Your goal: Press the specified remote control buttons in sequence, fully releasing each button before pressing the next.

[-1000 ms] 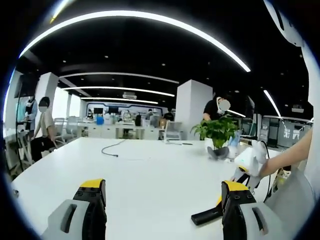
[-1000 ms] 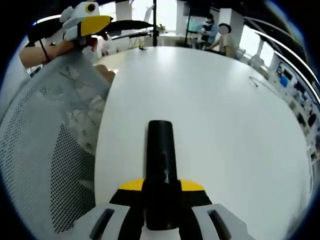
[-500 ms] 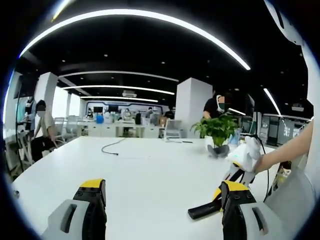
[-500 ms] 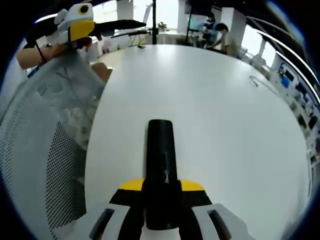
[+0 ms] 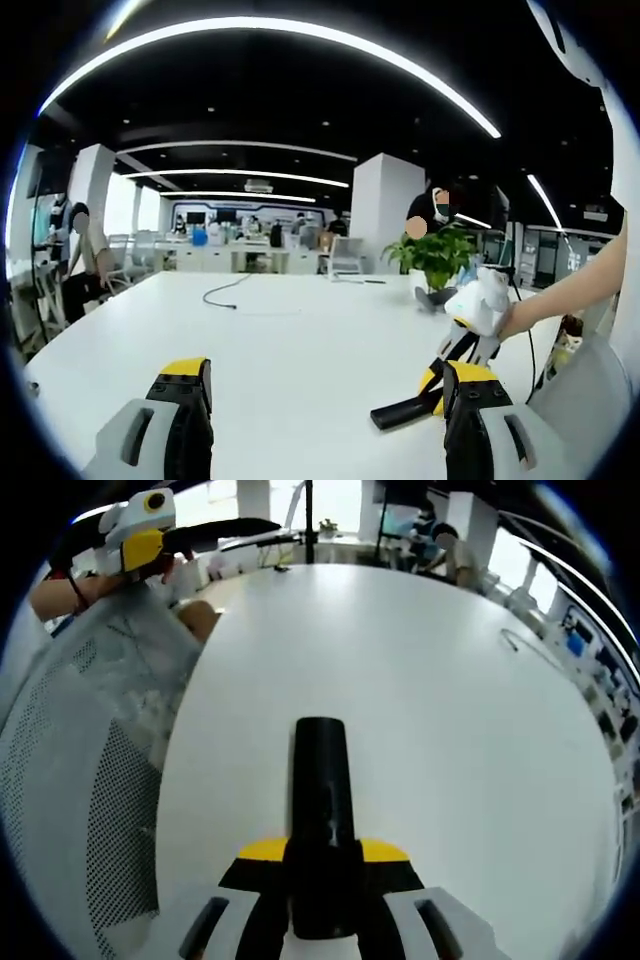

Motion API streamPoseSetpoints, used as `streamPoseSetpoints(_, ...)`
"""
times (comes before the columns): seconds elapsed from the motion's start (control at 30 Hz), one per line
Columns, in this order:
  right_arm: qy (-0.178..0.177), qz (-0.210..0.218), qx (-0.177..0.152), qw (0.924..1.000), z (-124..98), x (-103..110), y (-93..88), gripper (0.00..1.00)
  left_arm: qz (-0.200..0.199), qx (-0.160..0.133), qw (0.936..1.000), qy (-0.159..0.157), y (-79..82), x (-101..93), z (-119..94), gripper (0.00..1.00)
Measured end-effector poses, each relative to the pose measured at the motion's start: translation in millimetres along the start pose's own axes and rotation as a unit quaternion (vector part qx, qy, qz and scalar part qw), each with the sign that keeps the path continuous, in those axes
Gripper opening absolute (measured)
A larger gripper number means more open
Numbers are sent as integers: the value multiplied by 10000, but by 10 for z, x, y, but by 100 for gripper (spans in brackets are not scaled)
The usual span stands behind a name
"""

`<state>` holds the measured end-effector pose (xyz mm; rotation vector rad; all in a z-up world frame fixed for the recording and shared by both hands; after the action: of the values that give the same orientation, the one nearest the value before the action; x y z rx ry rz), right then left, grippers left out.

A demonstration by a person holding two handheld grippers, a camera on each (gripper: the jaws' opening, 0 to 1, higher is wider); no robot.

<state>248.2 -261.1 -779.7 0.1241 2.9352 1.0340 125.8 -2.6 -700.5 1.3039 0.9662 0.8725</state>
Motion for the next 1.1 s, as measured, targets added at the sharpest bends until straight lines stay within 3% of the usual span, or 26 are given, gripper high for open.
streamPoseSetpoints(1.1, -4, -2, 94, 10000, 15, -357, 20, 21, 12, 75, 10000, 38, -18, 12, 2, 100)
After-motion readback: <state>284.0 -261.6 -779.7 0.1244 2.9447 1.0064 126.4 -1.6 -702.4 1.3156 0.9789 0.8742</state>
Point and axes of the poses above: the point that each gripper's makers call its tool centre point, and the gripper's own axes: z roughly forward along the fingers, x roughly to its left, y roughly out of its top, the point moved 10 cm from there along -z, roughly backward along the fingers, and after that the axes turned 8 degrees about -x, right-handed, at the moved point
